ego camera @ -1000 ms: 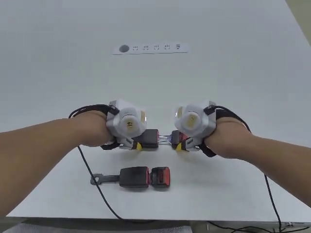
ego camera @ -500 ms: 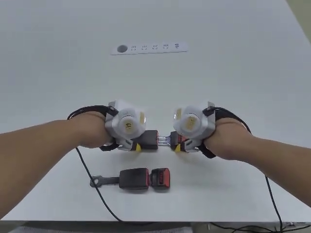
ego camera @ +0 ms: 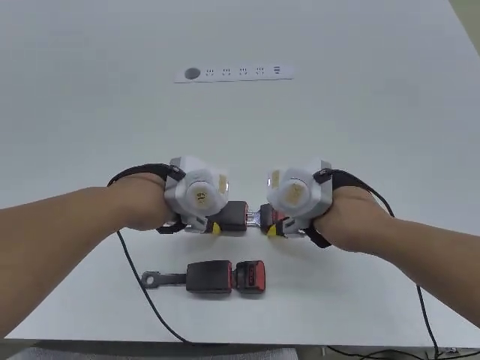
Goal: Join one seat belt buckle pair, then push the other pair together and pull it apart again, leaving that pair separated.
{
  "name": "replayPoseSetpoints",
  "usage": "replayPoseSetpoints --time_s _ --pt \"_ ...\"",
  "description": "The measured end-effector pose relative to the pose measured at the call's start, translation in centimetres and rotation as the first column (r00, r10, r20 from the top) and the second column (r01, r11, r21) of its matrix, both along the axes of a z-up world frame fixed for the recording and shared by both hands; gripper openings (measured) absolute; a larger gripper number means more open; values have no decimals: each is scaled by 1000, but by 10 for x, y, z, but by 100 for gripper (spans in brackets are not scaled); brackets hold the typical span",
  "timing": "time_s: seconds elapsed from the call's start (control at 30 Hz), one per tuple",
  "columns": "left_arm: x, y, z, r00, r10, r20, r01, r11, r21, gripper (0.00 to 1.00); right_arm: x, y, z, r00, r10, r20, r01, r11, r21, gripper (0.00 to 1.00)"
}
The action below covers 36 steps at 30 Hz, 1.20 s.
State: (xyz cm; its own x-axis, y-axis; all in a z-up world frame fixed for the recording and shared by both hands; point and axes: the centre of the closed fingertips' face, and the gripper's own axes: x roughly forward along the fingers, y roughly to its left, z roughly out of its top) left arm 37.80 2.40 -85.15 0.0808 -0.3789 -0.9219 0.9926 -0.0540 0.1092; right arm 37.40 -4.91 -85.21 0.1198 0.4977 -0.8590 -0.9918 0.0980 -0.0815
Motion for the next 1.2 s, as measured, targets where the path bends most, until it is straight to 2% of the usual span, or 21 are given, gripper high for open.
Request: replayPoseSetpoints --time_s 0.33,0.37,0.4,0.5,0.53,0.63,1.0,1.2 --pt "0 0 0 1000 -1 -6 1 1000 -9 31 0 7 2 1000 6 -11 -6 1000 18 31" --pt "0 0 0 1000 -4 -6 3 1000 -9 31 0 9 2 1000 5 -15 -5 1000 26 30" --pt "0 0 0 1000 -11 -6 11 1000 -7 31 -2 19 4 999 -14 -36 16 998 63 30" --pt "0 0 -1 1000 -13 -2 13 1000 4 31 0 23 1 1000 8 4 -8 1000 15 30" --pt "0 1 -1 1000 -8 -2 8 1000 2 31 1 22 2 1000 -1 -9 2 999 35 30" --pt "0 1 0 1000 1 6 -1 1000 -14 31 0 20 1 1000 3 -12 -2 999 46 30" --pt "0 2 0 1000 17 8 -17 1000 -18 31 0 20 2 1000 -3 -13 4 999 46 31" --pt "-2 3 0 1000 24 15 -24 1000 -21 31 -1 9 1 1000 17 -5 -17 999 31 32"
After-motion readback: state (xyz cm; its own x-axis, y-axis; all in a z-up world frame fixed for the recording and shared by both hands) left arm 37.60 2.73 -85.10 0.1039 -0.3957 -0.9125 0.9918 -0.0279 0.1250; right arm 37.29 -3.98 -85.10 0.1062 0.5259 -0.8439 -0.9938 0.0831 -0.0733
